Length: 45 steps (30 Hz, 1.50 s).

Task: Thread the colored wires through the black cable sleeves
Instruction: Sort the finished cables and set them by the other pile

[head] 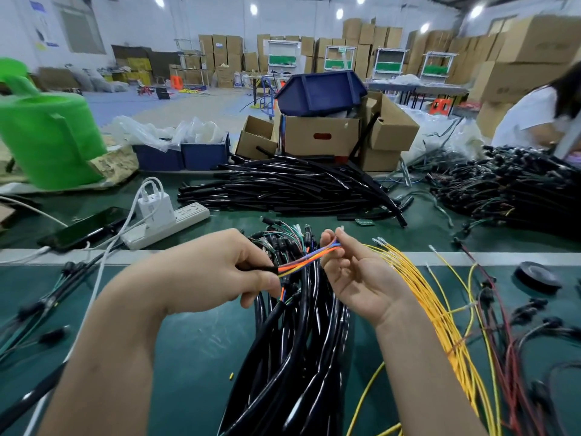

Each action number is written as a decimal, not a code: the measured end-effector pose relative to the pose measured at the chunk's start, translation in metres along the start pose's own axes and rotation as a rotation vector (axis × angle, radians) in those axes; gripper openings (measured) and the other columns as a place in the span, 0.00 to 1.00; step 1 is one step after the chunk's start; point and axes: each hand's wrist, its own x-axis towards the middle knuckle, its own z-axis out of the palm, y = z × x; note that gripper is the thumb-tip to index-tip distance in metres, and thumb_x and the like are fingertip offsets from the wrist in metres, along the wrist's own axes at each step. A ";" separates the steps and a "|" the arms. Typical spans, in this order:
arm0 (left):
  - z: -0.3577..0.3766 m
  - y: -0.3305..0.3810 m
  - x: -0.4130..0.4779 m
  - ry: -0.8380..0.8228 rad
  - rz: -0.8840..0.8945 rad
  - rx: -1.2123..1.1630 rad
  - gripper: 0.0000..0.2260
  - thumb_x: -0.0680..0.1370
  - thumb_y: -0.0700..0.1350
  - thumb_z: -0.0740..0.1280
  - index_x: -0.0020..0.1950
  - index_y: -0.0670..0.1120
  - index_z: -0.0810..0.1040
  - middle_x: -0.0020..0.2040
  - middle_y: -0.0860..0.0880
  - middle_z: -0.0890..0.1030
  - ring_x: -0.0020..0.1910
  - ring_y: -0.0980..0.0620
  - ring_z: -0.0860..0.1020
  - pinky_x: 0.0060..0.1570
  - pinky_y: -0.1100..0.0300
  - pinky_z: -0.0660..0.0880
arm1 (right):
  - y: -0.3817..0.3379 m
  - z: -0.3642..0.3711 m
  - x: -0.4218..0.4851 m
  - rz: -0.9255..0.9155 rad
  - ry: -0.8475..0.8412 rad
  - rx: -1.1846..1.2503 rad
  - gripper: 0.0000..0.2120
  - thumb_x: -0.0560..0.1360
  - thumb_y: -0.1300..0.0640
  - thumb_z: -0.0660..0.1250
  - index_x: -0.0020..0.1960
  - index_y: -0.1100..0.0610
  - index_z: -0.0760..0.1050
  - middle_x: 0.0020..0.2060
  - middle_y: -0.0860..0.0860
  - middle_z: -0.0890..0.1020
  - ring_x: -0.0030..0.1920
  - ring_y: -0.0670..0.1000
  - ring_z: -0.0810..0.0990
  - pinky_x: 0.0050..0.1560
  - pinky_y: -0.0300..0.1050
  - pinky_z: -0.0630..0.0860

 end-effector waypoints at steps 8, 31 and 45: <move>0.001 0.011 -0.004 -0.012 0.074 -0.122 0.09 0.77 0.51 0.67 0.46 0.49 0.84 0.26 0.53 0.73 0.23 0.58 0.65 0.25 0.69 0.62 | -0.005 0.016 -0.019 -0.145 -0.232 -0.097 0.02 0.72 0.59 0.61 0.43 0.58 0.71 0.30 0.48 0.75 0.25 0.42 0.69 0.24 0.29 0.65; 0.013 0.028 0.003 0.128 0.150 -0.191 0.14 0.79 0.49 0.61 0.40 0.45 0.79 0.23 0.53 0.69 0.19 0.58 0.64 0.22 0.71 0.62 | -0.034 0.034 -0.060 -0.380 -0.106 -0.240 0.16 0.72 0.51 0.61 0.27 0.57 0.71 0.28 0.49 0.77 0.19 0.41 0.66 0.16 0.28 0.59; 0.005 0.022 -0.001 0.116 0.187 -0.357 0.19 0.73 0.55 0.58 0.46 0.44 0.83 0.28 0.51 0.75 0.25 0.56 0.68 0.24 0.67 0.66 | -0.005 0.052 -0.051 -0.443 -0.235 -0.472 0.18 0.72 0.49 0.61 0.26 0.55 0.70 0.28 0.52 0.76 0.19 0.44 0.65 0.19 0.31 0.62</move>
